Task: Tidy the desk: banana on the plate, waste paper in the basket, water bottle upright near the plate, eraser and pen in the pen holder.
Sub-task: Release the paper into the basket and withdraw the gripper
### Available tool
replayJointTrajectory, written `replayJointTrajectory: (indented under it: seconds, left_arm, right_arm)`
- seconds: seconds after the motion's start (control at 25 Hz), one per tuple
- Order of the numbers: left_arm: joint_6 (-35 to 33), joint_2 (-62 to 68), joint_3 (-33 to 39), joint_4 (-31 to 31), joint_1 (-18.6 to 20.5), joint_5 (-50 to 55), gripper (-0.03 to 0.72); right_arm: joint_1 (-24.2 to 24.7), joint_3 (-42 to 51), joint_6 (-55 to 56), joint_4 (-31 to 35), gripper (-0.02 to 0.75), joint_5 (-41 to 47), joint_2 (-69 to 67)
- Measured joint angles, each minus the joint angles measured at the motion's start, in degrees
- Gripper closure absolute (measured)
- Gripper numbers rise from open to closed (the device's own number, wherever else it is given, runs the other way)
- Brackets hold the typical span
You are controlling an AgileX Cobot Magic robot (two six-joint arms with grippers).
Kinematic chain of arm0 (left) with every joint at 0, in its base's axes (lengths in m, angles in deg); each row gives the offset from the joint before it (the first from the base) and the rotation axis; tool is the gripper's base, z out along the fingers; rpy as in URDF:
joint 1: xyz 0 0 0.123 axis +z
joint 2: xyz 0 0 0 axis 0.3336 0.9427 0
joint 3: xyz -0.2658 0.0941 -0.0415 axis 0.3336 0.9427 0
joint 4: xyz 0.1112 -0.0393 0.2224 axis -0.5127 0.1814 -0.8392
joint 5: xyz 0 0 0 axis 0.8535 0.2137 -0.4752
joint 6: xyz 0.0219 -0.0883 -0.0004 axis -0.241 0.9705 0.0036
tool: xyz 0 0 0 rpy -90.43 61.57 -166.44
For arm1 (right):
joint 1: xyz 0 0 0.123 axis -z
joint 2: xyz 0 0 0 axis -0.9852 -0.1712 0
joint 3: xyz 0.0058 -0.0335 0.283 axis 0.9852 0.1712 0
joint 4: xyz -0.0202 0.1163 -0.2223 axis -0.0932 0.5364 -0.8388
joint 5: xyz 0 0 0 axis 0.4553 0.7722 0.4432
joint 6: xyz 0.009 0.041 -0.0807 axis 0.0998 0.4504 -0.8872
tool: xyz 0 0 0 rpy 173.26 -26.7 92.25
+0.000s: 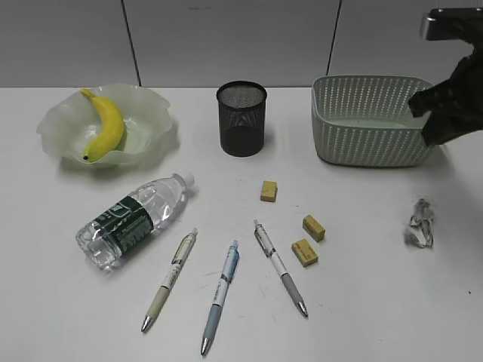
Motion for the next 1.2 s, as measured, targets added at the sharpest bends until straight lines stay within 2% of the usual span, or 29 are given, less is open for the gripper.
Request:
replayJointTrajectory:
  seconds: [0.16,0.24,0.32,0.48,0.72,0.76,0.84,0.92,0.96,1.04,1.2]
  left_arm:
    - [0.00,0.00,0.00,0.00,0.00,0.00,0.314]
    - [0.00,0.00,0.00,0.00,0.00,0.00,0.314]
    - [0.00,0.00,0.00,0.00,0.00,0.00,0.314]
    - [0.00,0.00,0.00,0.00,0.00,0.00,0.314]
    - [0.00,0.00,0.00,0.00,0.00,0.00,0.314]
    - [0.00,0.00,0.00,0.00,0.00,0.00,0.314]
    - [0.00,0.00,0.00,0.00,0.00,0.00,0.314]
    - [0.00,0.00,0.00,0.00,0.00,0.00,0.314]
    - [0.00,0.00,0.00,0.00,0.00,0.00,0.314]
    - [0.00,0.00,0.00,0.00,0.00,0.00,0.314]
    - [0.00,0.00,0.00,0.00,0.00,0.00,0.314]
  right_arm:
    - [0.00,0.00,5.95,-0.06,0.282,3.33,-2.65]
    - [0.00,0.00,8.56,-0.17,0.153,3.38,-5.31]
    - [0.00,0.00,10.09,-0.61,0.115,3.38,-8.26]
    - [0.00,0.00,13.08,-2.86,0.108,3.38,-13.16]
    - [0.00,0.00,13.87,-2.74,0.167,2.57,-20.28]
    - [0.00,0.00,13.87,-2.64,0.197,2.58,-21.16]
    - [0.00,0.00,13.24,-2.57,0.342,2.53,-21.59]
    - [0.00,-0.11,12.09,-2.57,0.578,2.69,-21.10]
    - [0.00,-0.11,11.51,-2.57,0.643,3.21,-20.55]
    - [0.00,-0.05,10.73,-2.57,0.697,3.31,-19.20]
    - [0.00,-0.05,8.99,-2.50,0.701,3.36,-12.21]
